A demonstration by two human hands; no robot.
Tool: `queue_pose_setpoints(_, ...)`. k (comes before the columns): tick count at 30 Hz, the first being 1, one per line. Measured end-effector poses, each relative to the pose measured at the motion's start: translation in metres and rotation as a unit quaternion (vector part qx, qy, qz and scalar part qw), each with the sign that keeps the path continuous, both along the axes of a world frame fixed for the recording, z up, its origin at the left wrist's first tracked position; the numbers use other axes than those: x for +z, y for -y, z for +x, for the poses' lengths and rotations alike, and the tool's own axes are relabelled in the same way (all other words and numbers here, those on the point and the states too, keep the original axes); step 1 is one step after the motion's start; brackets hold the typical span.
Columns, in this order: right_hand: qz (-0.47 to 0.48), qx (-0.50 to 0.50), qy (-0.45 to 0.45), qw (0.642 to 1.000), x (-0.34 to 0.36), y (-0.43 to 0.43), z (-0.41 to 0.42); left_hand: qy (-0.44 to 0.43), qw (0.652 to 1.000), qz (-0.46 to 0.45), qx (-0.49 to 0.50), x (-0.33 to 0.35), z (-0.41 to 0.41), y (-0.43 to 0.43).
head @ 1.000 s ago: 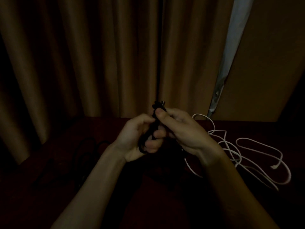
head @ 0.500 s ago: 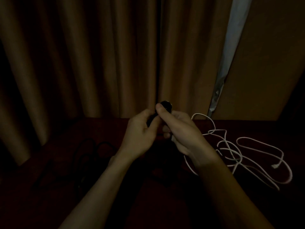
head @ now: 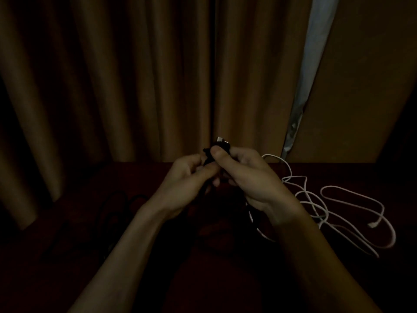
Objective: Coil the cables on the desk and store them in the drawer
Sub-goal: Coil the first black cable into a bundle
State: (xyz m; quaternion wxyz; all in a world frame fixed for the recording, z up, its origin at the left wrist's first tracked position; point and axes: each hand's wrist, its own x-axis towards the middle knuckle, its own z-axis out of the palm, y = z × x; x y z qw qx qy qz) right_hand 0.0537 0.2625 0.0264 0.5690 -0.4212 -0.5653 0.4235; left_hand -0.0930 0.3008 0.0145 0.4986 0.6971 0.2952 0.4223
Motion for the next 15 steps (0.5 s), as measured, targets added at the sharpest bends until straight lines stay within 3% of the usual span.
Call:
queue_pose_setpoints(4, -0.001, 0.041, 0.007, 0.999, -0.001, 0.002, 0.005, 0.024, 0.99, -0.094, -0.102, -0.001, -0.005, -0.002)
queue_pose_setpoints(8, -0.001, 0.052, 0.039, 0.998, -0.001, 0.002, 0.012, 0.028, 0.985, -0.071, -0.157, -0.006, -0.01, -0.007)
queue_pose_setpoints(13, -0.055, 0.017, -0.006, 0.998, -0.002, -0.003, 0.01, -0.009, 0.997, 0.075, -0.004, -0.009, 0.005, -0.005)
queue_pose_setpoints(15, -0.085, -0.017, -0.025, 0.996, -0.004, -0.008, 0.003, -0.051, 0.981, 0.164, 0.09, -0.011, 0.009, -0.006)
